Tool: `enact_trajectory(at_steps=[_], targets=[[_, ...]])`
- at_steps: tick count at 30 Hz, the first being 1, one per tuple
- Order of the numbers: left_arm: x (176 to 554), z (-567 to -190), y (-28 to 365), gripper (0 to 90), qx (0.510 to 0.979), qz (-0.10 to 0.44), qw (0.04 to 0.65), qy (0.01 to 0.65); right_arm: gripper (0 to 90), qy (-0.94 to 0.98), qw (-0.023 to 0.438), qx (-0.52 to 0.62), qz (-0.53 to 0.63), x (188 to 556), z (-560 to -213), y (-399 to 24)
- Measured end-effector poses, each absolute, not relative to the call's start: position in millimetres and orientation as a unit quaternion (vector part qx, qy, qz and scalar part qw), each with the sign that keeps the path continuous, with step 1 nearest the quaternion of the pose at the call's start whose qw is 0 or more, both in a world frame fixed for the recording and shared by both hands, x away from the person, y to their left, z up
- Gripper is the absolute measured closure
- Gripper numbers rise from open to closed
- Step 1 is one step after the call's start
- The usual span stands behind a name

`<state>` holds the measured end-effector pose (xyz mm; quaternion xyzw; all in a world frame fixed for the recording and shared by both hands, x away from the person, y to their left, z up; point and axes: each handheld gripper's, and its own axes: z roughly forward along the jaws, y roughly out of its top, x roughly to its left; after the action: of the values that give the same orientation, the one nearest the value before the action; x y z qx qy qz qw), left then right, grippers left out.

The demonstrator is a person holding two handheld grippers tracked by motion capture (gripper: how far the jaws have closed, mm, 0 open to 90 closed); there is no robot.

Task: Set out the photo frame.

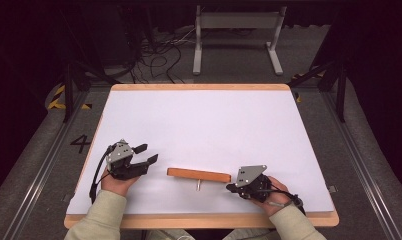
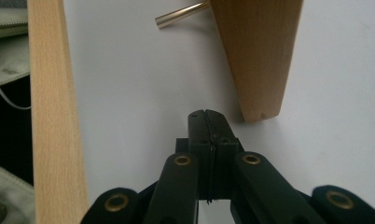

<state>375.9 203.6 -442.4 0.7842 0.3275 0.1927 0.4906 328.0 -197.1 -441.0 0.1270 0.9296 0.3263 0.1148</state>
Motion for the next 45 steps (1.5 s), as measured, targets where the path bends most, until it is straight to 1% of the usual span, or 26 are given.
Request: enact_trajectory(at_steps=[8,12,25,35,45], targets=[[375,-444,205,41.4,0.784,0.193,0.488,0.331,90.0,0.918,0.111,0.148,0.35,337,-444,-195],[372,-444,209,41.1,0.781,0.195,0.489,0.336,90.0,0.919,0.12,0.155,0.343,344,-448,-192],[366,-446,215,40.5,0.783,0.197,0.48,0.343,90.0,0.897,0.135,0.245,0.343,375,-444,-190],[360,-448,221,40.5,0.78,0.199,0.477,0.352,90.0,0.882,0.145,0.297,0.335,402,-442,-171],[358,-450,223,40.6,0.782,0.202,0.47,0.356,90.0,0.882,0.132,0.303,0.337,427,-441,-153]])
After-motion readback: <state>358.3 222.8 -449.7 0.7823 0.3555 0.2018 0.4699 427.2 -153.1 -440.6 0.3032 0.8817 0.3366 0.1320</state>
